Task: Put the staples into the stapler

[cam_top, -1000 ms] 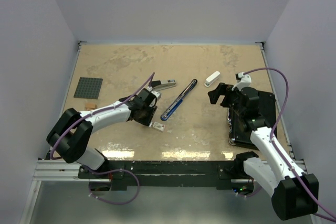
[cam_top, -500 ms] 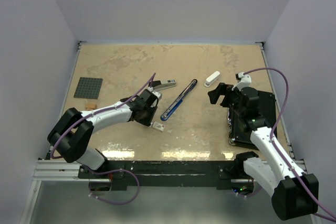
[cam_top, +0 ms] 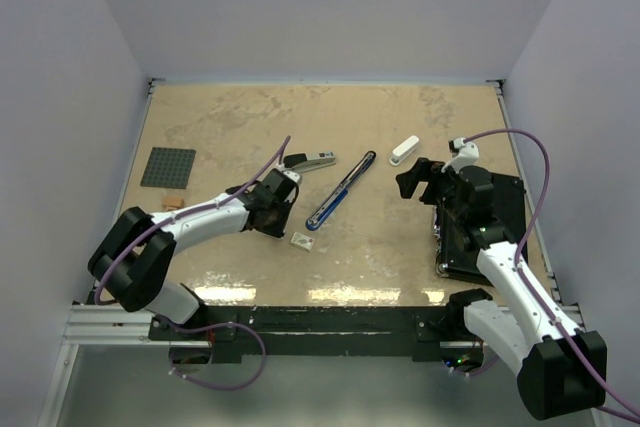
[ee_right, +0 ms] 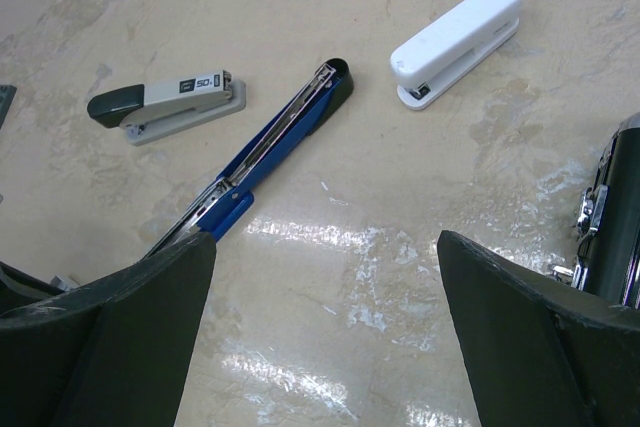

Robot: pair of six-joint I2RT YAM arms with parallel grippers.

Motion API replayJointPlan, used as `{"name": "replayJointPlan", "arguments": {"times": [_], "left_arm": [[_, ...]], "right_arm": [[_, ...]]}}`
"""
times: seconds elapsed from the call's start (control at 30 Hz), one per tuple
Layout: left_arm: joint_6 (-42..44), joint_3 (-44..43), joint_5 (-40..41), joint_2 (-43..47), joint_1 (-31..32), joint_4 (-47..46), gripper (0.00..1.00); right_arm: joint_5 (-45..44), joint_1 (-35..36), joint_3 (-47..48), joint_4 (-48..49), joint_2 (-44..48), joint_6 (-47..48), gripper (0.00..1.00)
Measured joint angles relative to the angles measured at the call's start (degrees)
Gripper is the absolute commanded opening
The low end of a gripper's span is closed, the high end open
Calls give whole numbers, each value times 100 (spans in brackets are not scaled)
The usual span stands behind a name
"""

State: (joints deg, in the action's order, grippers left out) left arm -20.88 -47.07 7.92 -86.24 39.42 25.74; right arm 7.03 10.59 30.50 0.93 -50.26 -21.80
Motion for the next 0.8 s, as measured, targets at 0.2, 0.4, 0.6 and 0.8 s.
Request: {"name": "replayJointPlan", "arguments": {"times": [0.2, 0.4, 0.6, 0.8], "left_arm": [[-66, 125, -55, 120, -254, -50, 28], [-133, 223, -59, 238, -382, -76, 25], [-280, 562, -168, 581, -726, -197, 27], [-374, 748, -457, 719, -1014, -348, 27]], "right_arm": [[0, 0, 0, 0, 0, -2, 98], [0, 0, 0, 2, 0, -4, 98], [0, 0, -2, 2, 0, -7, 98], [2, 0, -7, 35, 0, -7, 98]]}}
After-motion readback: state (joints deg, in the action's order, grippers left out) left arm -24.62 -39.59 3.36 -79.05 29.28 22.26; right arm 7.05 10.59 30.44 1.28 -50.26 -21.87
